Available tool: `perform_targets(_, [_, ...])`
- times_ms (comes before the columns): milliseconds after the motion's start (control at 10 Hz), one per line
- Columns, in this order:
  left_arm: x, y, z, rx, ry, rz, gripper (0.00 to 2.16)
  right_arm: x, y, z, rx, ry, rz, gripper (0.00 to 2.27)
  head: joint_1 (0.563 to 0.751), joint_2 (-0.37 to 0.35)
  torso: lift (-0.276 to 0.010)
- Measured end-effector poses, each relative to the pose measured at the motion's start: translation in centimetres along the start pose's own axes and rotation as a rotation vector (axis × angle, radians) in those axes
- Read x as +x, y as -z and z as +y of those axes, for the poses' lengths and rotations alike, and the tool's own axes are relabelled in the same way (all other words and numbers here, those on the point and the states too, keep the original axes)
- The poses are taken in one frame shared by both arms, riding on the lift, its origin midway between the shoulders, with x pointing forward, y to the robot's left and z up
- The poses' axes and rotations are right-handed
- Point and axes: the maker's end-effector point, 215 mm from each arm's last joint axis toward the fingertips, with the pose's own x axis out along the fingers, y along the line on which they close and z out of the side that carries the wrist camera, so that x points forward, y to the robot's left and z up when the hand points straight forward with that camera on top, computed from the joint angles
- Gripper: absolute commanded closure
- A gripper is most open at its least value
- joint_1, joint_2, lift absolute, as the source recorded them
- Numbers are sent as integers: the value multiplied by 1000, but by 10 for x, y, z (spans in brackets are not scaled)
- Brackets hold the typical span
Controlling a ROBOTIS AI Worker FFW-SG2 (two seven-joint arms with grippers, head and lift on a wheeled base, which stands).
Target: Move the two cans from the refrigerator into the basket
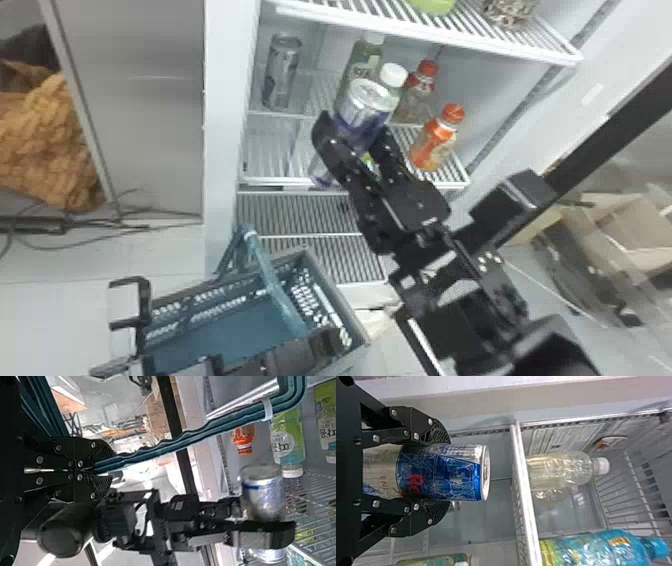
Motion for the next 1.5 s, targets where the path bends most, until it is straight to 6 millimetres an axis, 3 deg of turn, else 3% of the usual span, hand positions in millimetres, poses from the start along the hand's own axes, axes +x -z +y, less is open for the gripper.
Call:
perform_targets(200, [0,0,0,0,0,0,1204,-19,5,3,35,17,31,1058,695,-350,-276])
perform_targets(600, [0,-1,0,2,1,0,1204,-49,49,6,80,44,183,1056,695,-350,-276])
perform_targets(1000, [0,-1,0,3,1,1,1204,-75,100,-20,45,90,348,1056,695,-350,-276])
perform_targets(1500, [0,1,0,2,0,4,1204,-100,138,-17,59,84,496,1052,695,-350,-276])
